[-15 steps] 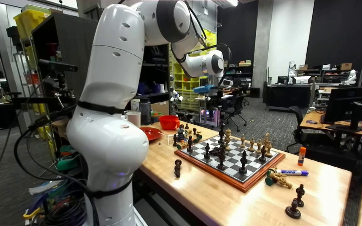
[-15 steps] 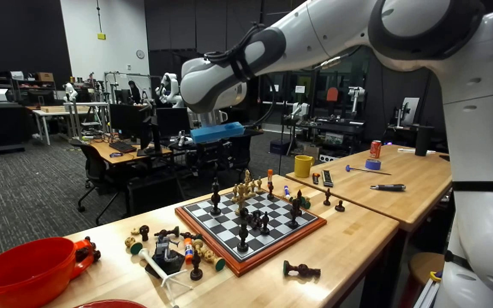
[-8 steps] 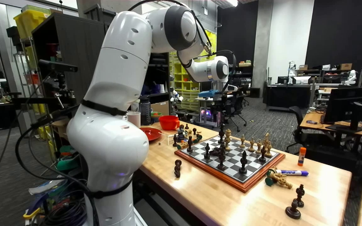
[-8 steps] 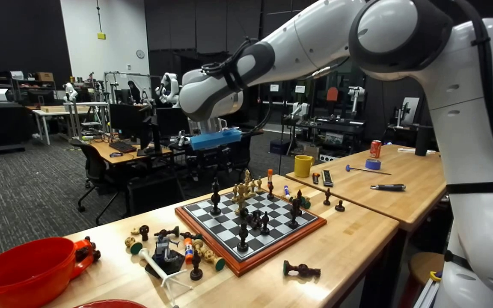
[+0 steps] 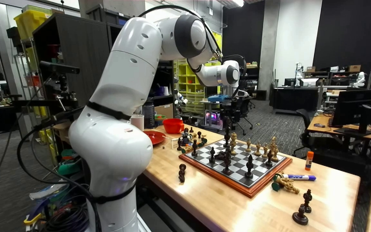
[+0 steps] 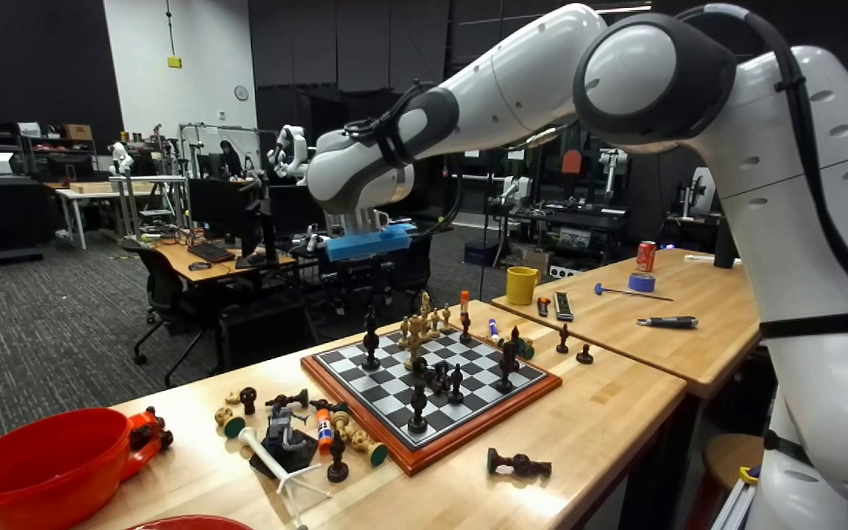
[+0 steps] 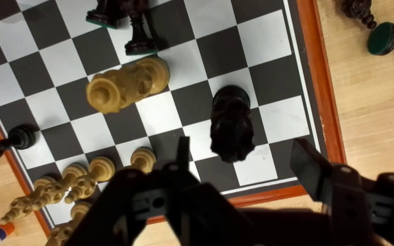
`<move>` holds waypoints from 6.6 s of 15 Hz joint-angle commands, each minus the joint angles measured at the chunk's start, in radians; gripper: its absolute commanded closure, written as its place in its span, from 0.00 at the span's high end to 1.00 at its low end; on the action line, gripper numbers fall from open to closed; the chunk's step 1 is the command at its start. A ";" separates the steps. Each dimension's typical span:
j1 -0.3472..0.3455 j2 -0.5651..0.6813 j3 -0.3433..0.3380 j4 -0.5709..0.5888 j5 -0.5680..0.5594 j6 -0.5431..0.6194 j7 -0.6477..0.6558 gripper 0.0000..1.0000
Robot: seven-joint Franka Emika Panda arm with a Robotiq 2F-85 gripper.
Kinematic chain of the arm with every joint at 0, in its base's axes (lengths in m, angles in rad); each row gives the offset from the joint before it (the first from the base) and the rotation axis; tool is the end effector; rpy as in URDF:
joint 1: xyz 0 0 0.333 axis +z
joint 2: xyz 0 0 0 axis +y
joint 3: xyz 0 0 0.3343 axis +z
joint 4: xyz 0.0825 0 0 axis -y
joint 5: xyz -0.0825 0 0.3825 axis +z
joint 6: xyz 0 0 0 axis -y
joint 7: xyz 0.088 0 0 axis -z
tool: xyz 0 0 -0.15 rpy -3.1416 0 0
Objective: Move the black king to the front of the board.
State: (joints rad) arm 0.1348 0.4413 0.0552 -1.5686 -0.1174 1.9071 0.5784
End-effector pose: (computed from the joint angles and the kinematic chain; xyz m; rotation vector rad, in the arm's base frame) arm 0.6622 0.1098 0.3546 2.9776 -0.5235 -0.0946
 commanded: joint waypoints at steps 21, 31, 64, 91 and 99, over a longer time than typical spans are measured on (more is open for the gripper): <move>-0.051 -0.234 -0.029 0.125 0.095 -0.738 -0.286 0.07; -0.132 -0.163 -0.075 0.088 0.156 -0.772 -0.311 0.07; -0.199 -0.894 -0.122 -0.814 0.145 0.213 -0.641 0.07; -0.086 -0.998 -0.008 -1.133 -0.013 0.441 -0.719 0.07; -0.114 -0.895 -0.004 -1.094 -0.091 0.485 -0.699 0.07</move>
State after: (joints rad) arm 0.0395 -0.4958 0.0370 -2.6933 -0.1704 2.3761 -0.1451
